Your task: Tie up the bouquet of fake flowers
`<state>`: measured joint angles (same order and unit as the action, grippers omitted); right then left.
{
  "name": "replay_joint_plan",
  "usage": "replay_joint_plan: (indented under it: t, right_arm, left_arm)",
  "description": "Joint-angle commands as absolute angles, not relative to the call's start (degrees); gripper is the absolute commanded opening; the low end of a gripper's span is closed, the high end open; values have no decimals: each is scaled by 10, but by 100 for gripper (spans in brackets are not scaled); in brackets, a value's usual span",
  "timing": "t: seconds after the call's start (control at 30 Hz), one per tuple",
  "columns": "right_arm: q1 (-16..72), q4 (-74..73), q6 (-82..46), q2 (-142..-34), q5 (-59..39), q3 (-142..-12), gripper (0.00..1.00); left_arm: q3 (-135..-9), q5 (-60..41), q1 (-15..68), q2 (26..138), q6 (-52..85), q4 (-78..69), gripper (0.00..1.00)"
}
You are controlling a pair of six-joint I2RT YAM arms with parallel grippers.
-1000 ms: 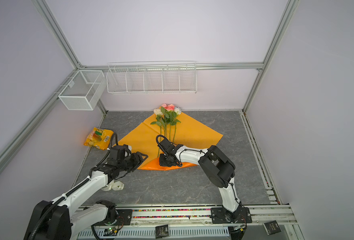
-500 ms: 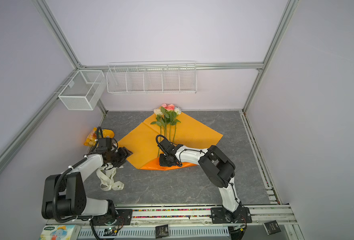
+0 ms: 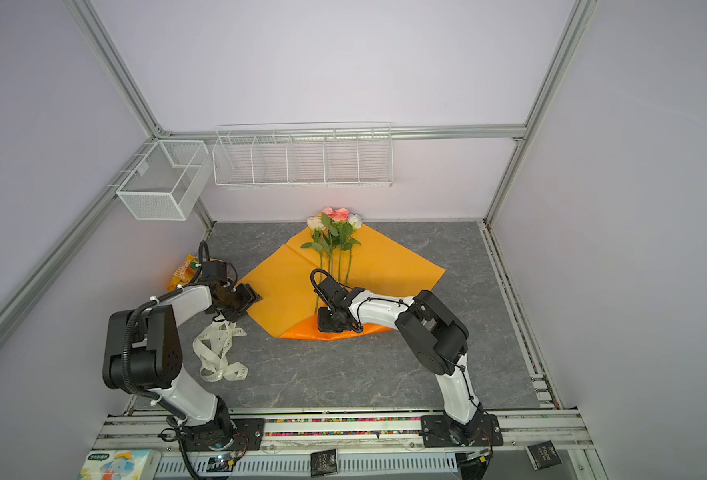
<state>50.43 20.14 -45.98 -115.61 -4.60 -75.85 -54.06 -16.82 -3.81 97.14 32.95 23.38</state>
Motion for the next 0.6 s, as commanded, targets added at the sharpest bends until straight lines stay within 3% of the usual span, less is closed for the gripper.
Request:
replay_joint_plan:
  t: [0.0, 0.37, 0.57]
  right_arm:
    - [502, 235, -457, -1191, -28, -750, 16]
    - [501, 235, -459, -1193, -28, -749, 16]
    - [501, 234, -459, -1193, -32, -749, 16]
  left_arm:
    - [-536, -226, -40, 1014, 323, 210, 69]
    - [-502, -436, -35, 1054, 388, 38, 73]
    - [-463, -543, -37, 1092, 525, -218, 74]
